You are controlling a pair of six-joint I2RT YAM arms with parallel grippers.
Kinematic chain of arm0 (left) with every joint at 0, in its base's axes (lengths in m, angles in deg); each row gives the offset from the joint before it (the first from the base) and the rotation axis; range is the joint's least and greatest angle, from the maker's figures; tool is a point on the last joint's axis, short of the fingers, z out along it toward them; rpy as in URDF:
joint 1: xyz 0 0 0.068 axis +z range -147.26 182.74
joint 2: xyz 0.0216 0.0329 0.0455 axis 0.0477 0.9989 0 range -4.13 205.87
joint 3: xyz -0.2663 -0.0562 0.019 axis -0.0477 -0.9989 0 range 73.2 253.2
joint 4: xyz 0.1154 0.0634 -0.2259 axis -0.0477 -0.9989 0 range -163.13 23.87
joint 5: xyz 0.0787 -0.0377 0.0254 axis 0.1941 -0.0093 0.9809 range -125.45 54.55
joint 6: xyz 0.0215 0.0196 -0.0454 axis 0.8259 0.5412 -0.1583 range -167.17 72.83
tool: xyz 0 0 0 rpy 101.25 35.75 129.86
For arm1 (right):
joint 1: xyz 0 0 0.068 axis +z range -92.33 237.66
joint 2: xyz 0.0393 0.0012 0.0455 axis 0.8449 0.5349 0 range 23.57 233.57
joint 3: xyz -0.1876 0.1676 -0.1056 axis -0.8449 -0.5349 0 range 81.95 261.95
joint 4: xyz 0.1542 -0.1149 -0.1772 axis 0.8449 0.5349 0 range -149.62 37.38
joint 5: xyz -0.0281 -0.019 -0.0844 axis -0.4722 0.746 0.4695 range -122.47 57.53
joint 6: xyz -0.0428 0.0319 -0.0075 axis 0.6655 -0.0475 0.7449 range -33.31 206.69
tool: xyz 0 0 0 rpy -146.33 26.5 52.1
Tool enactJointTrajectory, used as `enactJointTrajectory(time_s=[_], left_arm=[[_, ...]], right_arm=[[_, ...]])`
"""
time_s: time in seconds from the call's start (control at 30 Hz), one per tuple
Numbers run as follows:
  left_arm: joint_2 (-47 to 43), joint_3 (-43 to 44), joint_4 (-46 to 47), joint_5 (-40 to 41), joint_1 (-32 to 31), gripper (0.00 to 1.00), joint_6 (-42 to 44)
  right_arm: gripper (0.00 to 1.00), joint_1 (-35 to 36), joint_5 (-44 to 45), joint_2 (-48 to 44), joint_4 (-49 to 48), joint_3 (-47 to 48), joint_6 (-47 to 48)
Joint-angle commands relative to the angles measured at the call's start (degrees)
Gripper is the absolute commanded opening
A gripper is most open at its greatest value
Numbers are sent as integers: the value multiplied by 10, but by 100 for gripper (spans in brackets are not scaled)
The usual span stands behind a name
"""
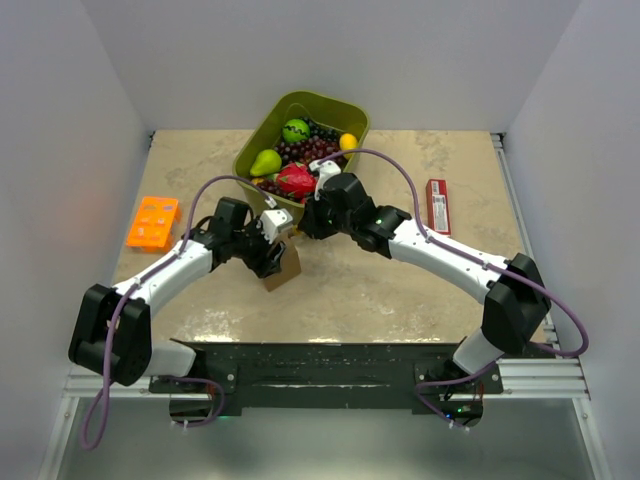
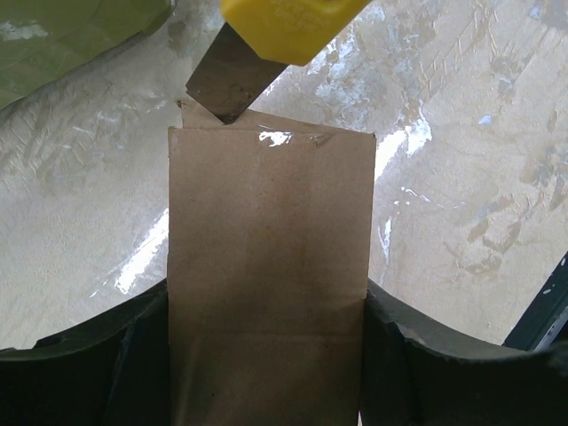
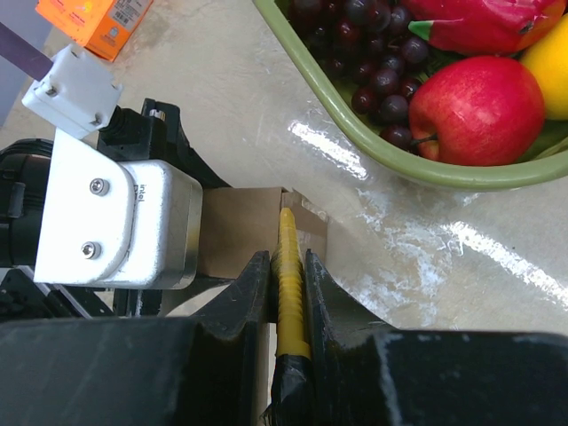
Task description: Unpack the express box
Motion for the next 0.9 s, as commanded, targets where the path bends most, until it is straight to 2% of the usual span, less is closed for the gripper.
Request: enactJointTrajectory(time_s=[0.0,0.07,0.6,0.87], left_arm=[[10,-1,1,68,27,4,-21],[11,0,1,74,28,0,-23],[14,-3,16,92,44,0,-40],[22,-5,26,91,50,0,-48]], right_arm=[[0,3,-39,-14,66,6,-10],[0,2,-44,-14,73,9,-13],[0,-6,-118,32,158,55,18],[0,-5,-123,5,182,38,30]])
